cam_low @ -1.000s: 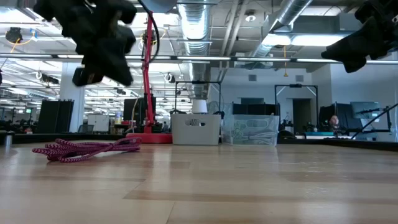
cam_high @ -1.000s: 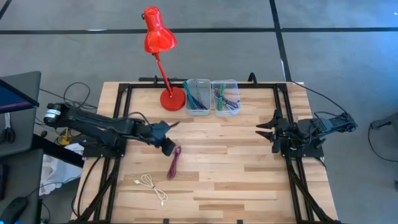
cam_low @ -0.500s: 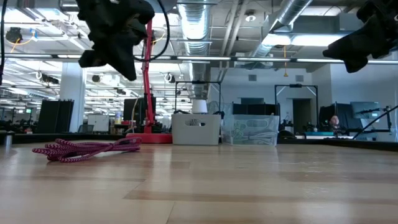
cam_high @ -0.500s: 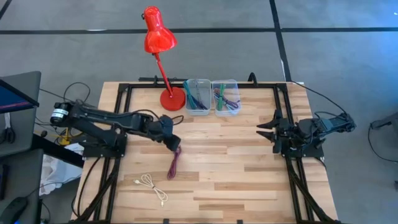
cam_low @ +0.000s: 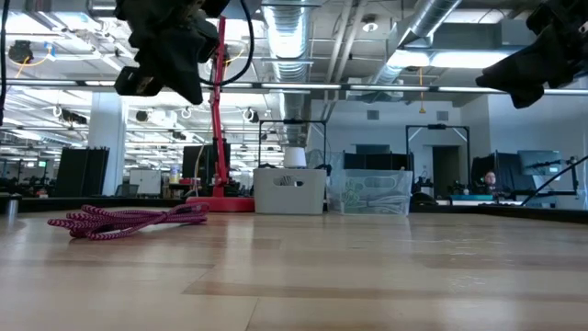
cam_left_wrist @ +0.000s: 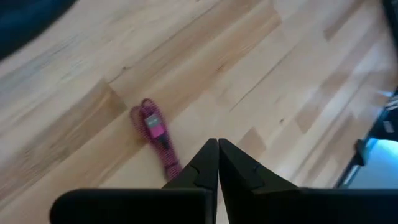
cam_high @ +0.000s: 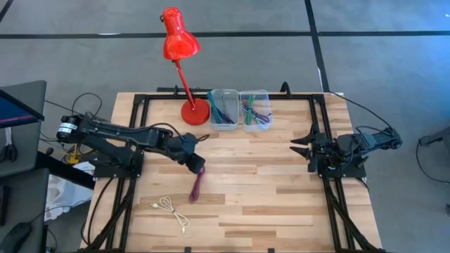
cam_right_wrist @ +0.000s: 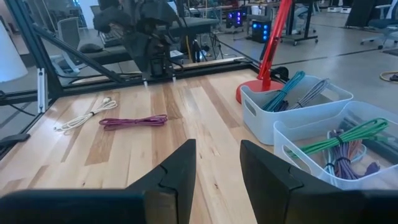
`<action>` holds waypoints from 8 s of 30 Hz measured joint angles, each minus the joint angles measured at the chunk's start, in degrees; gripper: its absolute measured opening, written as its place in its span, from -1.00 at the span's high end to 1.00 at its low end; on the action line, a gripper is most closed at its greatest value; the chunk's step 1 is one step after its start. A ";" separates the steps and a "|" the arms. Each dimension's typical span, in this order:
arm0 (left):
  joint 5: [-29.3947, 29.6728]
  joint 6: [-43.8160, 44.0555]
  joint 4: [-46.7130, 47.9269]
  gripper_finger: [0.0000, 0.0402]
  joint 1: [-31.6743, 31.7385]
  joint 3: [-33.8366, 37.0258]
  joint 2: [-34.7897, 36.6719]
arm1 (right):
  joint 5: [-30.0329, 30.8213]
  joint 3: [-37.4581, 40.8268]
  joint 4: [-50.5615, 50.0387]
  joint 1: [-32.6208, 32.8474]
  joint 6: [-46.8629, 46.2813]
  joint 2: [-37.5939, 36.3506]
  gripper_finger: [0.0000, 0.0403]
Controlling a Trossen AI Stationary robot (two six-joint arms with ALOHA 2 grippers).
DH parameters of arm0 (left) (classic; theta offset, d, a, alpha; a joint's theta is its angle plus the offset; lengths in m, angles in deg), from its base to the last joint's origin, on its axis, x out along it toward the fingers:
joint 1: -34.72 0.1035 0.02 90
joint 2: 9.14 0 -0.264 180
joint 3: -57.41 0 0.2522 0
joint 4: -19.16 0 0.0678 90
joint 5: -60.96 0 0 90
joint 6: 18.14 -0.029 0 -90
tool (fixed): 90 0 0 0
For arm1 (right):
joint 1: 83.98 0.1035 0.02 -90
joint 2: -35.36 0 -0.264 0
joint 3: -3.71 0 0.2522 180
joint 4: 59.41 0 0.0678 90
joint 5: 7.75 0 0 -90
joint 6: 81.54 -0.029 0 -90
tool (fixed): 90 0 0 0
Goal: Pick & Place USB Port
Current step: Put the black and pink charger cable into the gray bin, then put the white charger cable into the transparent bin
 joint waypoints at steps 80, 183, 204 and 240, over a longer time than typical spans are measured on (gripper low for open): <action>-6.08 -6.34 -19.44 0.80 0.02 7.69 -22.78 | -0.24 -0.04 -0.22 -0.02 0.04 0.07 0.41; -10.48 -51.17 -35.89 0.30 34.29 -1.70 -0.17 | 2.54 -0.04 -0.37 -0.15 0.04 0.07 0.41; 0.63 -43.50 -2.53 0.43 -11.61 -1.64 2.25 | 5.51 -0.02 -0.24 -0.15 -1.49 0.09 0.41; -0.66 -35.85 10.09 0.18 -32.63 -1.66 -17.43 | 5.52 -0.01 -1.22 -0.15 -2.99 0.09 0.41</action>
